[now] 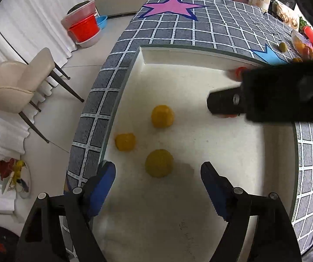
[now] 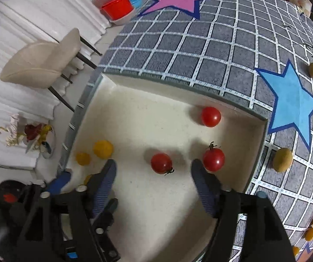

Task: Organize fruits
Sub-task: 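Carry both tomatoes to the white tray and open both tools over it, then grasp a yellow tomato with the right tool while the left grasps a red tomato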

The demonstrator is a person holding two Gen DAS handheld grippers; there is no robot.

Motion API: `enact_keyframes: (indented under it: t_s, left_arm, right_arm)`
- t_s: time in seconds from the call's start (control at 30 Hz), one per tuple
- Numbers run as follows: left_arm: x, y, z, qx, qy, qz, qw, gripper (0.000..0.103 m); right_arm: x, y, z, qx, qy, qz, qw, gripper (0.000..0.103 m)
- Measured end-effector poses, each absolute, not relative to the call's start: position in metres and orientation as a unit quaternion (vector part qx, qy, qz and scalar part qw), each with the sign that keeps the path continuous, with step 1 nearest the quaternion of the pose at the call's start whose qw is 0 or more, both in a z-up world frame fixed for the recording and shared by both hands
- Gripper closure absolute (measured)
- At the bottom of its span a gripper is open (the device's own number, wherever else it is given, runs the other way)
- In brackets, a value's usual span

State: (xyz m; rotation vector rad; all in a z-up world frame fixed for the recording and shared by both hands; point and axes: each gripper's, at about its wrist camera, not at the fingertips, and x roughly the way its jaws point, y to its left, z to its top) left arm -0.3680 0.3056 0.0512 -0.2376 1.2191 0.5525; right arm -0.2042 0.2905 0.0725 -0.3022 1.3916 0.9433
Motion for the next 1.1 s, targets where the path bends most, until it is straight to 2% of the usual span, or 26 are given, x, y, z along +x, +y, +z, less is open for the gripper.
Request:
enact_keyframes:
  t_s: [0.43,0.77,1.03,1.07,1.1]
  left_arm:
    - [-0.316,0.257,0.09,-0.063,0.545,0.201,0.811,0.022]
    - [-0.256,0.195,0.108,-0.035,0.532,0.128,0.837,0.022]
    - [-0.191,0.151,0.096,-0.029,0.536,0.072,0.841,0.022]
    - [-0.183,0.148,0.093,-0.03,0.537,0.065,0.84,0.022]
    - [-0.176,0.144,0.091,-0.031,0.538,0.059,0.84,0.022]
  right_arm:
    - [-0.162,0.191,0.123,-0.059,0.594,0.363,0.715,0.024]
    - [-0.119,0.05,0.108,-0.033,0.619,0.225,0.751,0.024]
    - [-0.098,0.003,0.097,-0.033,0.617,0.192,0.763,0.024]
    - [-0.096,0.001,0.097,-0.035,0.615,0.192,0.764,0.025]
    - [-0.094,0.0,0.096,-0.037,0.613,0.194,0.765,0.031]
